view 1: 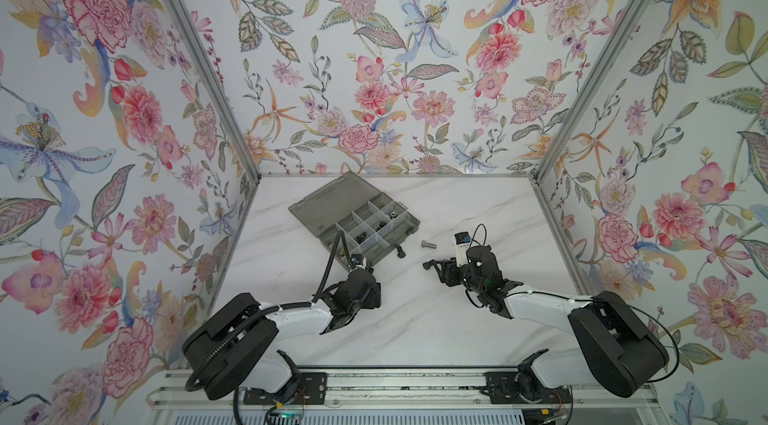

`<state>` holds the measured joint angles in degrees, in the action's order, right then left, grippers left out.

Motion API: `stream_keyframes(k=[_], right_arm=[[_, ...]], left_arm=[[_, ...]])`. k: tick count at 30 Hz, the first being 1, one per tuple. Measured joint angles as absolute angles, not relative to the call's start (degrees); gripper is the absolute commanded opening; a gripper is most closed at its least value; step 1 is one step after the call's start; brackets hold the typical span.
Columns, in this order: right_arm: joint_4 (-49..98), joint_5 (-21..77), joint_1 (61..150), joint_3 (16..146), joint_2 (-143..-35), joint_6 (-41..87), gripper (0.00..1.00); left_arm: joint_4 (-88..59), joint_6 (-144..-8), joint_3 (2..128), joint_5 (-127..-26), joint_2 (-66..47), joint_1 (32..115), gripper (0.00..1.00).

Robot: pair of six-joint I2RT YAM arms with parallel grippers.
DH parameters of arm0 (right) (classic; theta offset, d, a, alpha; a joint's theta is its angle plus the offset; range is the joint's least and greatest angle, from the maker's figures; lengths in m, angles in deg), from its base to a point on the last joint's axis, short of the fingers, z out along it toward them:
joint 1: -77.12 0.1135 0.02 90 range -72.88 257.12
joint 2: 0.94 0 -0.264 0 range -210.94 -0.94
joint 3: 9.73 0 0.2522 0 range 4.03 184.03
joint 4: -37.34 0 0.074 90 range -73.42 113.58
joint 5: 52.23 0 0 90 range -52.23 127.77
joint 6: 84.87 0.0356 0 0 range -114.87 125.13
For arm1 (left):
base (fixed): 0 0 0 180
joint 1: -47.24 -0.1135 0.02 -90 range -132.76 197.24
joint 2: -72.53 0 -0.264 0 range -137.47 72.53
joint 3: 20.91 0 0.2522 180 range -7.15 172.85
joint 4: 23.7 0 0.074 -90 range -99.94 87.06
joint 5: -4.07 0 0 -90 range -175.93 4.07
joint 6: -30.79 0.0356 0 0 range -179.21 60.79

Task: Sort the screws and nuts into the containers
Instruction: 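Lower the left gripper toward a dark hex bolt at the box edge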

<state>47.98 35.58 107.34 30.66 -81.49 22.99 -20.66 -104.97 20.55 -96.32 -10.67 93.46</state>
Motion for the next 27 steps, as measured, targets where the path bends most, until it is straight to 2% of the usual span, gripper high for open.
stream_keyframes(k=[10, 18, 27], right_arm=[[48.8, 35.2, 106.6, 29.8, -81.5, 23.2, 0.66], [49.2, 35.2, 106.6, 29.3, -81.5, 23.5, 0.66], [49.4, 35.2, 106.2, 29.3, -81.5, 23.6, 0.67]], left_arm=[[-19.9, -103.0, 27.5, -101.9, -19.3, 96.5, 0.82], [-18.9, -102.0, 29.7, -105.1, -21.9, 96.8, 0.84], [-19.3, -101.5, 31.4, -106.3, -24.1, 96.8, 0.82]])
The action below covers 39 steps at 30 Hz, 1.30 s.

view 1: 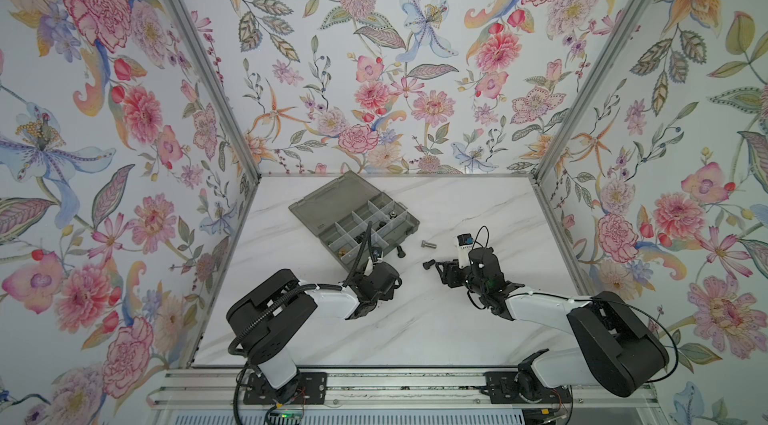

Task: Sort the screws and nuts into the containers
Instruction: 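Lower the left gripper toward a dark hex bolt at the box edge, then close the left gripper around the dark hex bolt head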

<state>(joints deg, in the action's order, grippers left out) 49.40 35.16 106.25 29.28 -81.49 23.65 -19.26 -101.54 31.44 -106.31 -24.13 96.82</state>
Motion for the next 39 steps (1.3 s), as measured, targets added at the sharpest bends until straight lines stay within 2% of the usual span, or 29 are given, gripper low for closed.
stream_keyframes(k=[29, 39], right_arm=[[49.4, 35.2, 105.8, 28.5, -80.9, 23.6, 0.67], [49.4, 35.2, 105.3, 27.7, -80.3, 23.6, 0.67]], left_arm=[[-21.1, -100.8, 33.1, -107.0, -26.4, 97.2, 0.55], [-20.5, -100.7, 33.5, -107.0, -26.5, 97.5, 0.35]])
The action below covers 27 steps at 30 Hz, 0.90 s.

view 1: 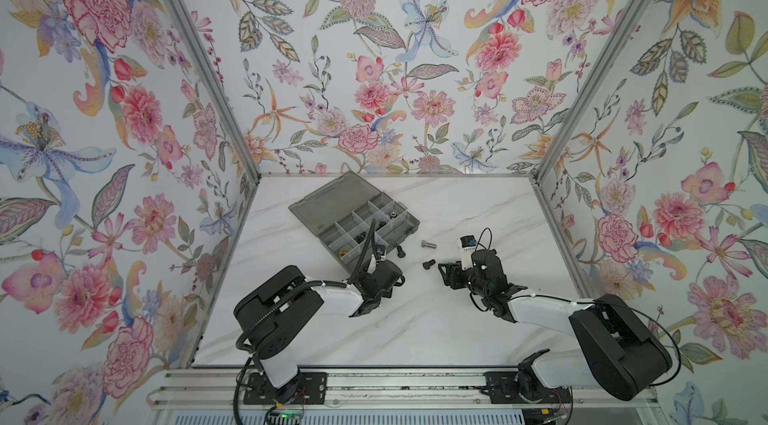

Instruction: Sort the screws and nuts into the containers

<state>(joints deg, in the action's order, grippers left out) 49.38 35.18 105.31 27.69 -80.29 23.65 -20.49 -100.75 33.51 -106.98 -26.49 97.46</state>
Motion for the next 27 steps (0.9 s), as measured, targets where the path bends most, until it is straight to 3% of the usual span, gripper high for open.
stream_keyframes(k=[5, 12, 27], right_arm=[[49.4, 35.2, 105.1, 27.5, -80.1, 23.6, 0.67], [49.4, 35.2, 105.0, 27.5, -80.1, 23.6, 0.67], [48.7, 35.2, 104.7, 27.5, -77.9, 23.6, 0.68]], left_arm=[[-19.6, -100.6, 34.0, -107.0, -26.6, 98.1, 0.27], [-19.2, -100.5, 34.3, -106.3, -26.4, 99.4, 0.0], [-12.5, -99.2, 34.4, -98.3, -14.2, 99.7, 0.0]])
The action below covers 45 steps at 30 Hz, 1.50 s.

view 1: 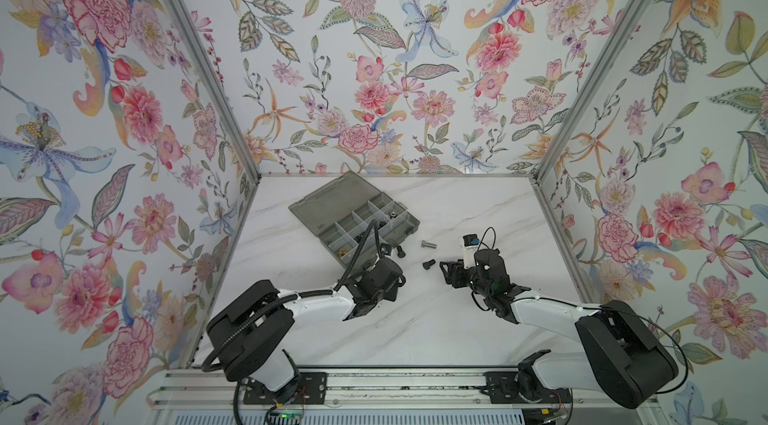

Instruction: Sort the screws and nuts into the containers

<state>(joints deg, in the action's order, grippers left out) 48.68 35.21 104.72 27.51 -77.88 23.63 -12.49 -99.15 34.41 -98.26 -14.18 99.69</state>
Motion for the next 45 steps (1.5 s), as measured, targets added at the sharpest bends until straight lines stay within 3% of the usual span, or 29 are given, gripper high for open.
stream_keyframes(k=[7, 20, 45], right_arm=[[48.3, 35.2, 104.7, 27.5, -77.1, 23.6, 0.68], [46.9, 34.9, 104.7, 27.5, -76.9, 23.6, 0.68], [46.8, 34.9, 104.3, 27.5, -76.6, 23.6, 0.68]], left_arm=[[-9.8, -97.9, 35.4, -97.1, -6.3, 98.2, 0.0], [-8.0, -90.2, 35.9, -90.0, -3.1, 79.6, 0.0], [-11.7, -81.1, 36.2, -83.3, -12.9, 77.4, 0.0]])
